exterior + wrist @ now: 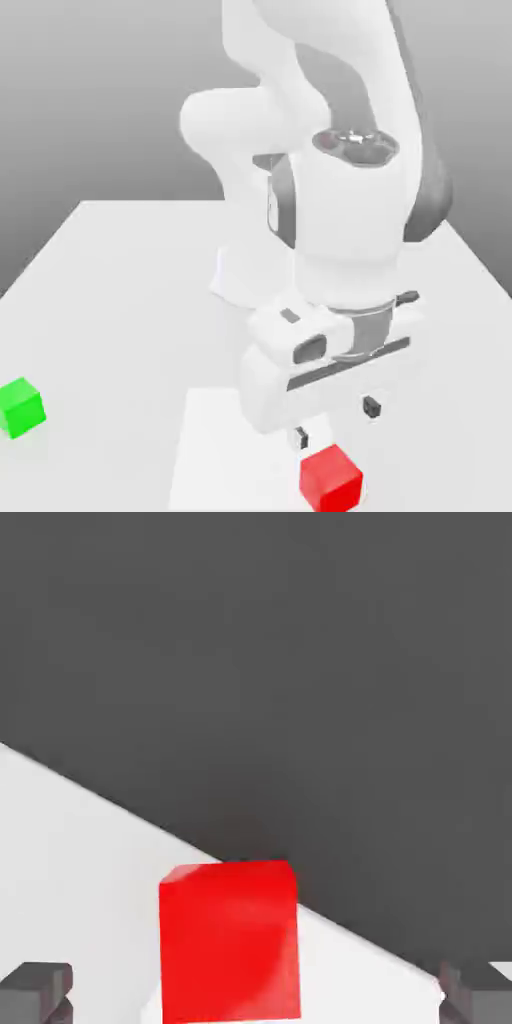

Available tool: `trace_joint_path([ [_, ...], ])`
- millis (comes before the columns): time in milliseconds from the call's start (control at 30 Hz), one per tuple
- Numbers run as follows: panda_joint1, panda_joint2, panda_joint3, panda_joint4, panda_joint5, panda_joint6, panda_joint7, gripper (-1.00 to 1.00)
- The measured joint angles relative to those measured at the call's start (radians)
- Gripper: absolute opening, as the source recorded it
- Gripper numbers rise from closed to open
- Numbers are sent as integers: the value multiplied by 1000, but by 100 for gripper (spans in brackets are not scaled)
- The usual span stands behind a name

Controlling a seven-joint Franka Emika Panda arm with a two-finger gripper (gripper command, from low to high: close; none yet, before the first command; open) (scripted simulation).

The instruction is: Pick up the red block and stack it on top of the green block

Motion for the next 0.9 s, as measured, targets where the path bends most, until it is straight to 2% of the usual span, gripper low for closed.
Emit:
trace_joint_path([
  [100,2,108,-2,15,-5,88,1,0],
  [133,3,129,-2,18,-5,105,1,-100],
  [367,2,127,-2,18,-6,102,2,-100],
  [533,-11,-24,-5,-7,1,-25,-5,-100],
  [900,-319,-124,-272,-55,67,-85,-115,-100],
])
